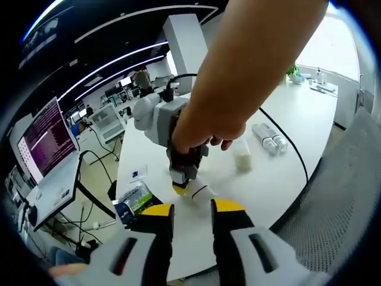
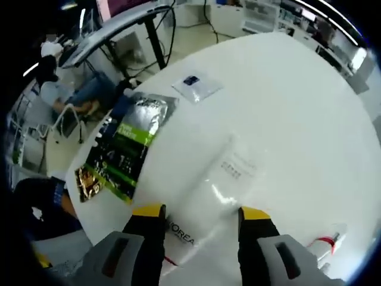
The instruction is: Arrange the skincare products in the storage area until every visible bottle or jar stands upright without overlapping.
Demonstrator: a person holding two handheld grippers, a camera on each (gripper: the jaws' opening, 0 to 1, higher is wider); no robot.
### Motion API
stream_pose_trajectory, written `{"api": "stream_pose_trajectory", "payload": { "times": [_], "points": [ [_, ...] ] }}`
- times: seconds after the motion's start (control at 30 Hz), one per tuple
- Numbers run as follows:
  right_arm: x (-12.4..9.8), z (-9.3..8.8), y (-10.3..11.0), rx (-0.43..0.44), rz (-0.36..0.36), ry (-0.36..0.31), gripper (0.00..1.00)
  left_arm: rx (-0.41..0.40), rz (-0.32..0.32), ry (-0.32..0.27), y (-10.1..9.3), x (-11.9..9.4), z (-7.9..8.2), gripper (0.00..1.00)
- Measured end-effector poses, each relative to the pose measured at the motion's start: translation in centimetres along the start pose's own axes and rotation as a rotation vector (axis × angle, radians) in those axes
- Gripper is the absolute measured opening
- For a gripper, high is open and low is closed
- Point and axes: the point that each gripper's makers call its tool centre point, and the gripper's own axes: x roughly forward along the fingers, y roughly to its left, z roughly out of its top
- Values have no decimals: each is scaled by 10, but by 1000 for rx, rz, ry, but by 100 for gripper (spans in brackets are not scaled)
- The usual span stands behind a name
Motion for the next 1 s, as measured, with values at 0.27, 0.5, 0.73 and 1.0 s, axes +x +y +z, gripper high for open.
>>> {"api": "stream_pose_trajectory", "payload": {
  "times": [0.27,0.5,0.73,1.0],
  "points": [
    [3,4,-9,-104,27,-45,41,2,-3,2,-1,0,0,19],
    [-3,1,-13,-106,48,-69,23,8,-9,7,-2,0,-1,16],
    [-5,3,-18,-110,79,-88,15,10,-15,13,-3,0,-2,13],
    [-22,1,-20,-38,133,-156,12,9,-18,16,-3,-1,-2,11]
  ]
}}
